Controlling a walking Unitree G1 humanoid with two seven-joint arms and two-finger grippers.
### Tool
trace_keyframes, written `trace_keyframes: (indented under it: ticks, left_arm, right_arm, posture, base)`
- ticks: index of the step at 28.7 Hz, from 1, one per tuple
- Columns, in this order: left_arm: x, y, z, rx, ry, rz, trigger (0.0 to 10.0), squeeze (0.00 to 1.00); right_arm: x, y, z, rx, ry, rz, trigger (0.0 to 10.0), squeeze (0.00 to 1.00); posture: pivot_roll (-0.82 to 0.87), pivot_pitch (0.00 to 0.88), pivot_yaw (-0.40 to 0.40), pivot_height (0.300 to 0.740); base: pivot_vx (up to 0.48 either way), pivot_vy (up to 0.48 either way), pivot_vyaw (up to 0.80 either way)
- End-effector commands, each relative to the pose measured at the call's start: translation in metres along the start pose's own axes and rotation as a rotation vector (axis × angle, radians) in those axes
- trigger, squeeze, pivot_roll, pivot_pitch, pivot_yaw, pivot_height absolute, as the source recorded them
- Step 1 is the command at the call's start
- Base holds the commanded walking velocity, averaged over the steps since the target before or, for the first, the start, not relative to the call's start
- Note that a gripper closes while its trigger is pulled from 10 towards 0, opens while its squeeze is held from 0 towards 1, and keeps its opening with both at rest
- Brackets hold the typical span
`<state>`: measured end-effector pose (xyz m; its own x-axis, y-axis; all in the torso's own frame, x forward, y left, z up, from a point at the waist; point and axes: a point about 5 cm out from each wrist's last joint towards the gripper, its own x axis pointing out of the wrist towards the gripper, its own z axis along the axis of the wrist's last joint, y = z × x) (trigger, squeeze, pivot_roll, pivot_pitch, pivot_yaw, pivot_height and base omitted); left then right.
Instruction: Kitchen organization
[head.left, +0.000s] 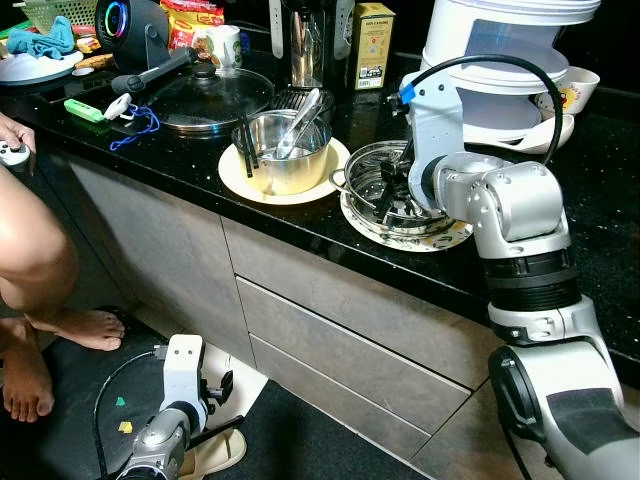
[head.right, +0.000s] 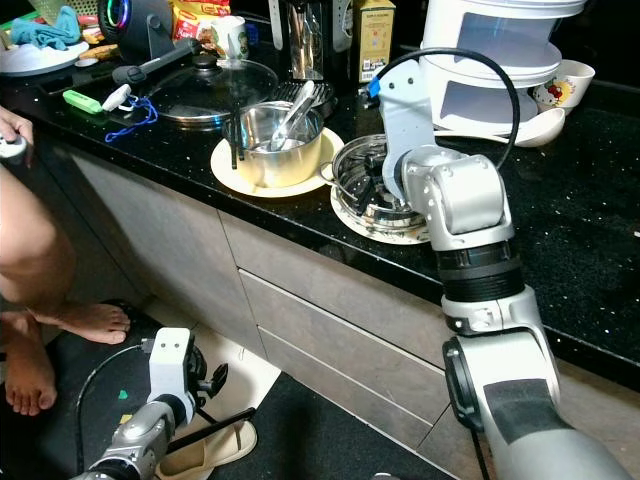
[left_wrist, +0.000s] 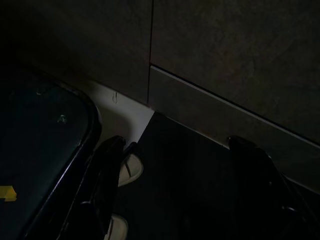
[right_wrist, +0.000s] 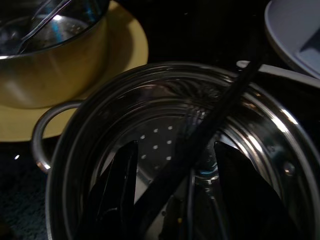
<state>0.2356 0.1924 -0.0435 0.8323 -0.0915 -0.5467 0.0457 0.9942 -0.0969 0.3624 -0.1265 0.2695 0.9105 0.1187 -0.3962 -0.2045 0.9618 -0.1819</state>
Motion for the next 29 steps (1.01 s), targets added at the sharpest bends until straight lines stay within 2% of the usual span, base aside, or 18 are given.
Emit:
trace_keyframes:
  ticks: [1,15,29]
  left_arm:
    - [-0.002,0.0,-0.006,-0.008,0.012,0.007,10.0,0.0]
    - [-0.002,0.0,-0.005,-0.013,0.007,0.007,10.0,0.0]
    - [-0.002,-0.001,-0.005,-0.014,0.002,0.003,10.0,0.0]
  right_arm:
    - [-0.001,0.003,-0.001,-0.002,0.006,0.013,10.0,0.0]
    - [0.0,-0.008,-0.003,0.0,0.018,-0.035,10.0,0.0]
    - [-0.001,-0.01,-0.005,-0.009,0.049,-0.017,10.0,0.0]
  posture:
    - [-0.03,0.055,-0.033,0.74]
    - [-0.03,0.06,-0.036,0.74]
    - [-0.03,0.063,-0.037,0.74]
  base:
    - [0.0,0.0,0.0]
    - [0.0,0.0,0.0]
    - [0.0,0.0,0.0]
